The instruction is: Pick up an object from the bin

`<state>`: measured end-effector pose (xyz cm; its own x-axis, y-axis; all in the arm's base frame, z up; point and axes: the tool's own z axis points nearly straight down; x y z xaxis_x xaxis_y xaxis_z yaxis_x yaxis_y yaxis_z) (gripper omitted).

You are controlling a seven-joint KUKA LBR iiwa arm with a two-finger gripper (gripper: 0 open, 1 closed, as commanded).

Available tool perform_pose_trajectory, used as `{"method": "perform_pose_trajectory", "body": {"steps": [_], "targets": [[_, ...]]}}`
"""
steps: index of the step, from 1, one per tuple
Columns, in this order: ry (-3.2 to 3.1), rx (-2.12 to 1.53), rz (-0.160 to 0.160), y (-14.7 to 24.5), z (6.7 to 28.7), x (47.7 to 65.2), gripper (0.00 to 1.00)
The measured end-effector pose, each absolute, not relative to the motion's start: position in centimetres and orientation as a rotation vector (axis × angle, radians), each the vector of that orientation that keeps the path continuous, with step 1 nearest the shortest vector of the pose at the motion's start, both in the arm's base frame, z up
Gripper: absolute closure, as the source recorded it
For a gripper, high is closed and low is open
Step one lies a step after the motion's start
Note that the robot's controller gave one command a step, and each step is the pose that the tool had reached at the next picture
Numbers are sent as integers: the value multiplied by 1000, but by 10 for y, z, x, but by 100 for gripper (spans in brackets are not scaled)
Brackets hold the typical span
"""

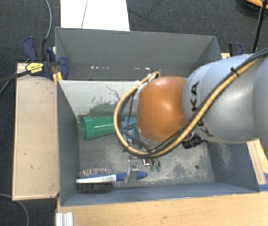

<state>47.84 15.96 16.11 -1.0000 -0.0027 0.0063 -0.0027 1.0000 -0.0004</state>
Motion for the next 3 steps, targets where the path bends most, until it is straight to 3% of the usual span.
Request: {"method": "perform_pose_trajectory", "body": {"steps": [1,2,3], "targets": [[-3143,-4,-2,159,165,480,0],[-3146,88,-3,157,153,482,0],[-3118,440,-2,162,106,482,0]]}}
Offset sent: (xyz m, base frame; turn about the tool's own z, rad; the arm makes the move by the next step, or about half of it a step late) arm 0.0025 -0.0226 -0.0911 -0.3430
